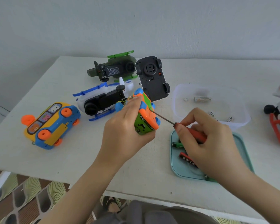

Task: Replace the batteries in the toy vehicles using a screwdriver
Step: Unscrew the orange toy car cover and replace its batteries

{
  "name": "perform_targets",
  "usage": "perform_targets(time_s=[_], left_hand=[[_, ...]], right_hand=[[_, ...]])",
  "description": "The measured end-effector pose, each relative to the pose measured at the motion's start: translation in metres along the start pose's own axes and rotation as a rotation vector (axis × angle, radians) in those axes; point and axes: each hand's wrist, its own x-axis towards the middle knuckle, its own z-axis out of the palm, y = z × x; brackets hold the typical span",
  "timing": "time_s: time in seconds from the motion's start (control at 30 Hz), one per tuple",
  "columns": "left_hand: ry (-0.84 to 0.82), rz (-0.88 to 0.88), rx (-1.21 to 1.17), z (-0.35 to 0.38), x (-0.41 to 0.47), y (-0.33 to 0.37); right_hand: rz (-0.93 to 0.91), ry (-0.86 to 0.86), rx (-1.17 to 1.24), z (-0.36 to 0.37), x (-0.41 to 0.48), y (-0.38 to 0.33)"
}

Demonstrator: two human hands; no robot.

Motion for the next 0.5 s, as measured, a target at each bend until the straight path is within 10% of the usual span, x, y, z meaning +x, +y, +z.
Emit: perform_targets(time_s=[0.5], left_hand=[[-0.119,-0.037,0.326,-0.006,0.013,0.017]], right_hand=[[-0.152,0.069,-0.257,0.018,-0.009,-0.004]])
